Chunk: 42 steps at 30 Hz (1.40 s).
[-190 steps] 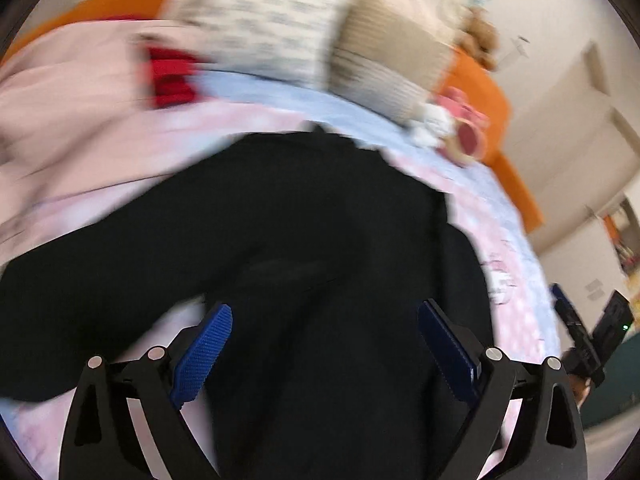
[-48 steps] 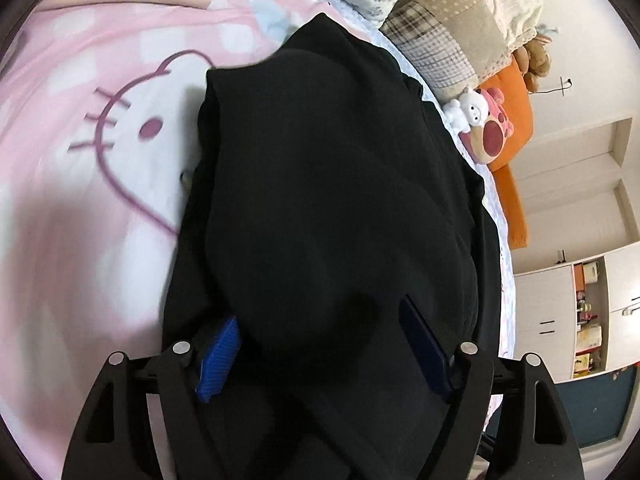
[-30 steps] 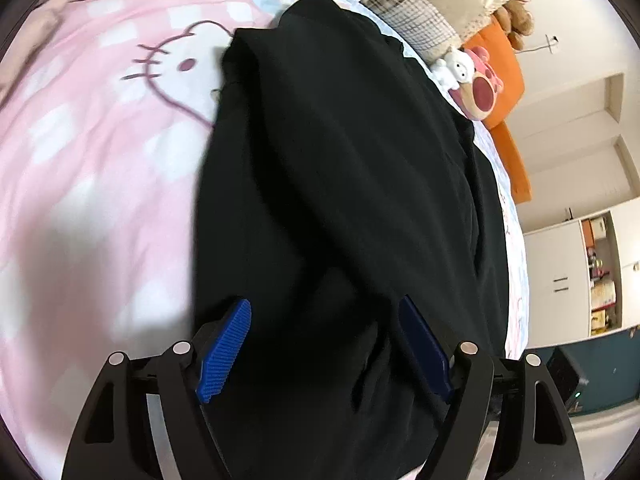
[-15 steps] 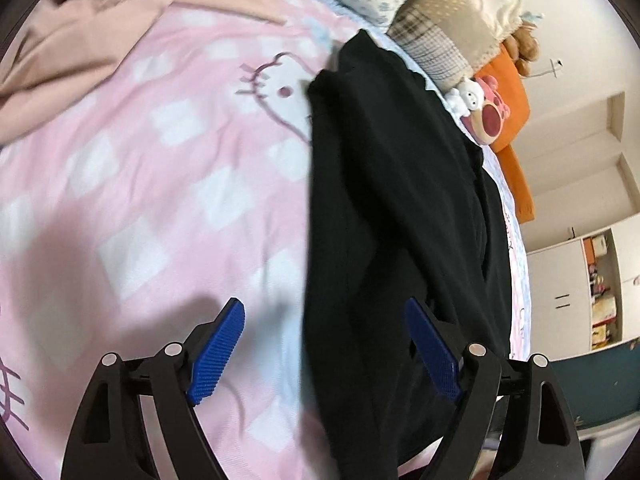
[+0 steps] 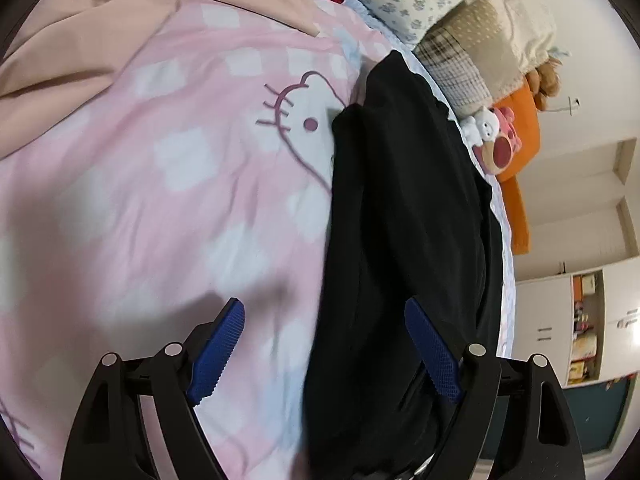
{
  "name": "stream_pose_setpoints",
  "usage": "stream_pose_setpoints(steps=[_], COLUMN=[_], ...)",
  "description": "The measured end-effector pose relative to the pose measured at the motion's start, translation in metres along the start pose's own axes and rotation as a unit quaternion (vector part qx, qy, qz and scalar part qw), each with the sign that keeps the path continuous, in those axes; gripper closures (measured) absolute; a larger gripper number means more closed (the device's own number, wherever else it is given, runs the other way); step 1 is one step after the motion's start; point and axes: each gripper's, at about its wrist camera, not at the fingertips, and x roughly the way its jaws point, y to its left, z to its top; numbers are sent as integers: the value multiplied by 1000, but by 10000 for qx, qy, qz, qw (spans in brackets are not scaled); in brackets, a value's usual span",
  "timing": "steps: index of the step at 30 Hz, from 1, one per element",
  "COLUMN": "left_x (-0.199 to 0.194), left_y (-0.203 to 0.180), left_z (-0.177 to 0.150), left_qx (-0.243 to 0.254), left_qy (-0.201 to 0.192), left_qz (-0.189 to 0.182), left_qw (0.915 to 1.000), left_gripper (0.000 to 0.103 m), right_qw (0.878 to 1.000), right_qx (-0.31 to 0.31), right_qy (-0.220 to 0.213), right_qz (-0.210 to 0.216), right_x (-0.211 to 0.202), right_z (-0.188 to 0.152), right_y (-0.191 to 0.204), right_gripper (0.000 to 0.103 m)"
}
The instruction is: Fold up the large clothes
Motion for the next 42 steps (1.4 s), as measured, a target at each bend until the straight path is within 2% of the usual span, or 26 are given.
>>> stream_pose_setpoints(steps=[1, 2, 5, 8, 10, 14, 18, 22, 24, 25, 26, 27, 28, 32, 36, 39, 42], left_x=[4, 9, 26, 36, 46, 71, 91, 105, 106, 106, 106, 107, 106, 97, 80, 76, 89], left_y=[-3, -7, -22, -36, -44, -63, -68, -63, -61, -60, -59, -58, -58, -80, -127, -173, -219], left_z=[5, 11, 33, 66, 89, 113, 123, 131, 133, 134, 135, 136, 135, 133, 133, 133, 131], left_qx=[-40, -93, -145, -108, -58, 309, 591, 428, 355, 269, 176, 85, -71, -58, 216, 537, 859], left_qy=[-1, -14, -61, -408, -505, -413, -272, -346, -436, -432, -411, -359, -327, -434, -669, -774, -764], left_qz=[-85, -187, -481, -205, 73, 775, 1153, 1216, 1242, 1304, 1322, 1198, 1071, 1416, 1701, 1599, 1394], left_qw=[10000, 9998, 9987, 9989, 9987, 9957, 9912, 9911, 9907, 9902, 9902, 9921, 9937, 9890, 9829, 9826, 9835], left_gripper=[19, 19, 19, 19, 19, 19, 21, 35, 54, 58, 76, 86, 86, 87, 87, 87, 87], right_qw=[9995, 9980, 9894, 9884, 9850, 9737, 9638, 9526, 9500, 9484, 9462, 9433, 9408, 9320, 9200, 9100, 8972], right_qx=[272, 530, 1109, 1078, 1216, 1525, 1717, 2005, 2088, 2142, 2198, 2268, 2328, 2532, 2826, 3156, 3471], right_qy=[-65, -71, -85, -184, -296, -694, -1038, -1208, -1242, -1232, -1233, -1236, -1217, -1258, -1424, -1577, -1653], right_qz=[157, 347, 932, 1051, 1192, 1543, 1757, 1945, 1959, 1988, 2028, 2086, 2143, 2270, 2312, 2180, 2175], right_x=[-4, -8, -13, -22, -27, -46, -71, -87, -90, -91, -89, -87, -86, -89, -104, -120, -131], right_z=[-3, -6, -10, -15, -19, -25, -29, -35, -38, -41, -41, -43, -46, -51, -65, -86, -105], right_y=[-12, -21, -48, -45, -48, -62, -78, -93, -96, -97, -100, -100, -100, -100, -112, -124, -131], right_gripper=[81, 87, 89, 90, 90, 91, 91, 91, 91, 91, 91, 91, 91, 91, 91, 91, 91])
